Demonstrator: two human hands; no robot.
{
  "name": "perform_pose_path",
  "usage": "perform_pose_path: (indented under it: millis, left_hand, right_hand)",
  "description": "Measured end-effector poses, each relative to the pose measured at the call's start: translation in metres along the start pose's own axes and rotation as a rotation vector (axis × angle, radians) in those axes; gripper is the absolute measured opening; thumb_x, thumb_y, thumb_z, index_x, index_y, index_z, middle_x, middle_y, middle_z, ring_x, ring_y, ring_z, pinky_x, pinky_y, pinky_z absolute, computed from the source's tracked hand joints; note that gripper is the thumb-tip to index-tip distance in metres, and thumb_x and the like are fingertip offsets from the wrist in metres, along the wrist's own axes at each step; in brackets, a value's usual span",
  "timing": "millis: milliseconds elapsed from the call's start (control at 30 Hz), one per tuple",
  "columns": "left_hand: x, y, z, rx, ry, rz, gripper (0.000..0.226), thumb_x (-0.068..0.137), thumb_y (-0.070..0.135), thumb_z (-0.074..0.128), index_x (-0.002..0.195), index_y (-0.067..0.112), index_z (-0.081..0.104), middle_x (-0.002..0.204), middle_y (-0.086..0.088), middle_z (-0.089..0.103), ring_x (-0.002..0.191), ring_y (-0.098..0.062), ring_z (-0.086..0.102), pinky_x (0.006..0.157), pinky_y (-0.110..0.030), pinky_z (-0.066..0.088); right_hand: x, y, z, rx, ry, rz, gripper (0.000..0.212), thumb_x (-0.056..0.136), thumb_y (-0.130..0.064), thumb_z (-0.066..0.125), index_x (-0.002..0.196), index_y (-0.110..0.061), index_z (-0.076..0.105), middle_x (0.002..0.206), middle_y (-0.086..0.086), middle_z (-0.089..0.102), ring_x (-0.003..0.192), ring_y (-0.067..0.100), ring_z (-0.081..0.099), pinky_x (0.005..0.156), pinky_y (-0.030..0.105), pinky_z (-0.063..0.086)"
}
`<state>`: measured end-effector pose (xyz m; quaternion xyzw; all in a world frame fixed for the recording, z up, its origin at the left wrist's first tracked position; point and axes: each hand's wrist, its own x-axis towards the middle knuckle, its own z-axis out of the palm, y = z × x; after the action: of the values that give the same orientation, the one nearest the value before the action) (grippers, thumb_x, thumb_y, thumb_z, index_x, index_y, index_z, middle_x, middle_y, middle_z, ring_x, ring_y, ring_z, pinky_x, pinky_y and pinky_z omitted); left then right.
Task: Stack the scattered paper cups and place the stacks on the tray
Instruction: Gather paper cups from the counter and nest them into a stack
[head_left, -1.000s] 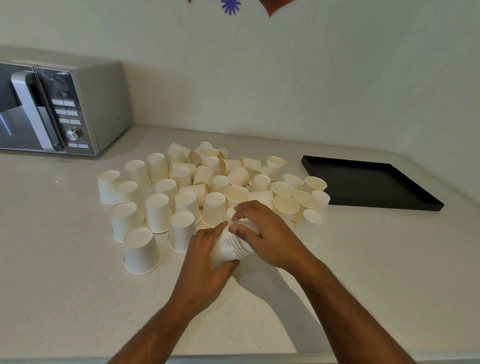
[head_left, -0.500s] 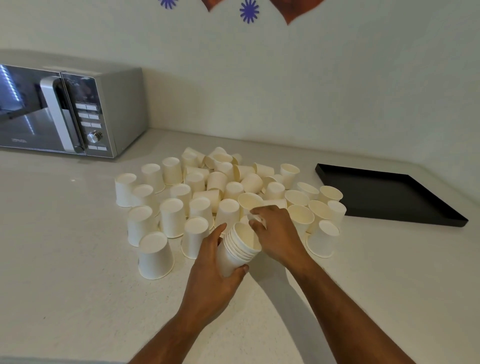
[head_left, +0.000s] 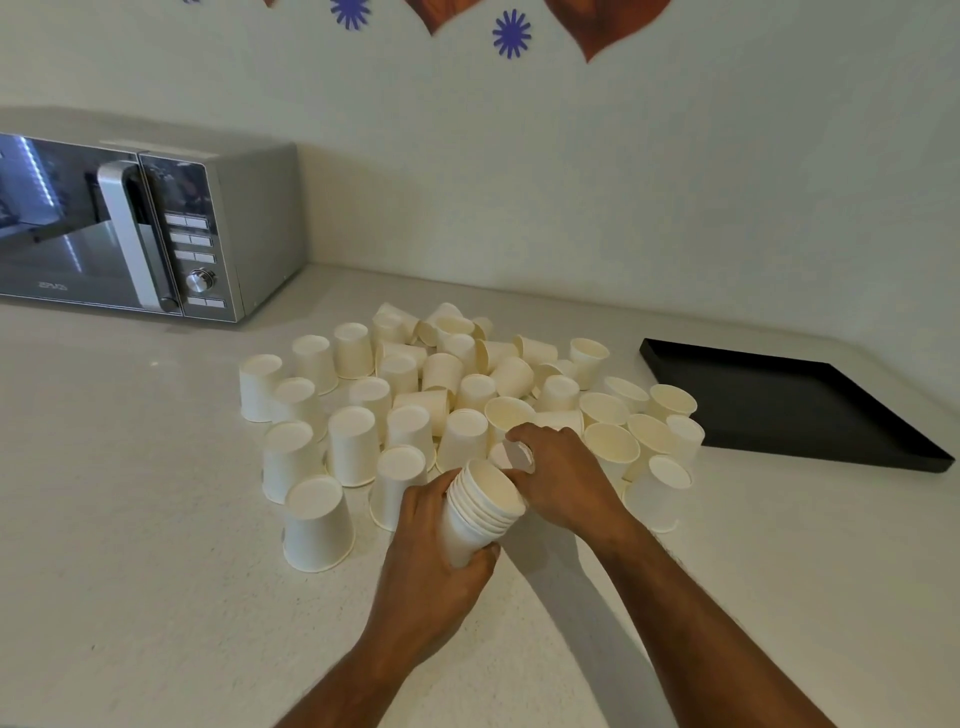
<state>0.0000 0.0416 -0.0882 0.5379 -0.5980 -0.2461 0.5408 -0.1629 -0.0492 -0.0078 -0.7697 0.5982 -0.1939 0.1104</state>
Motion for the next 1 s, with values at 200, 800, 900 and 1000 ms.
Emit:
perform_pose_path:
  millis: [200,800,900,1000]
  left_hand:
    - [0.003,0.001,-0.002,-0.019,-0.002,0.015,0.073,0.071,0.04,0.081,0.131,0.055,0.041,0.128,0.03,0.055,0.119,0.002,0.057,0.084,-0.006,0.047]
    - [0.01,-0.004,0.007,-0.045,-0.023,-0.083,0.072,0.07,0.036,0.085,0.127,0.051,0.043,0.117,0.029,0.059,0.11,0.008,0.057,0.075,0.003,0.042]
    - [0.014,-0.003,0.011,-0.005,-0.079,-0.138,0.066,0.075,0.033,0.085,0.126,0.044,0.045,0.109,0.029,0.056,0.113,0.008,0.056,0.073,0.008,0.035]
    - [0.011,-0.001,0.01,-0.032,-0.061,-0.114,0.072,0.065,0.052,0.082,0.123,0.059,0.039,0.116,0.039,0.054,0.108,0.015,0.054,0.069,0.006,0.04]
  right_hand:
    - [0.002,-0.005,-0.009,0.122,0.141,0.021,0.056,0.08,-0.056,0.072,0.13,-0.034,0.058,0.134,-0.009,0.06,0.114,0.014,0.055,0.092,0.033,0.047]
    - [-0.028,-0.053,-0.053,0.157,-0.221,-0.305,0.052,0.103,-0.017,0.044,0.151,-0.035,0.035,0.144,-0.021,0.052,0.136,0.004,0.044,0.118,0.036,0.028]
    - [-0.031,-0.055,-0.052,0.053,-0.155,-0.333,0.06,0.099,-0.007,0.049,0.15,-0.037,0.036,0.147,-0.02,0.049,0.134,0.005,0.043,0.105,0.015,0.03]
    - [-0.032,-0.056,-0.045,0.047,-0.173,-0.366,0.068,0.096,-0.001,0.052,0.149,-0.041,0.035,0.152,-0.019,0.041,0.137,0.004,0.039,0.104,0.013,0.03]
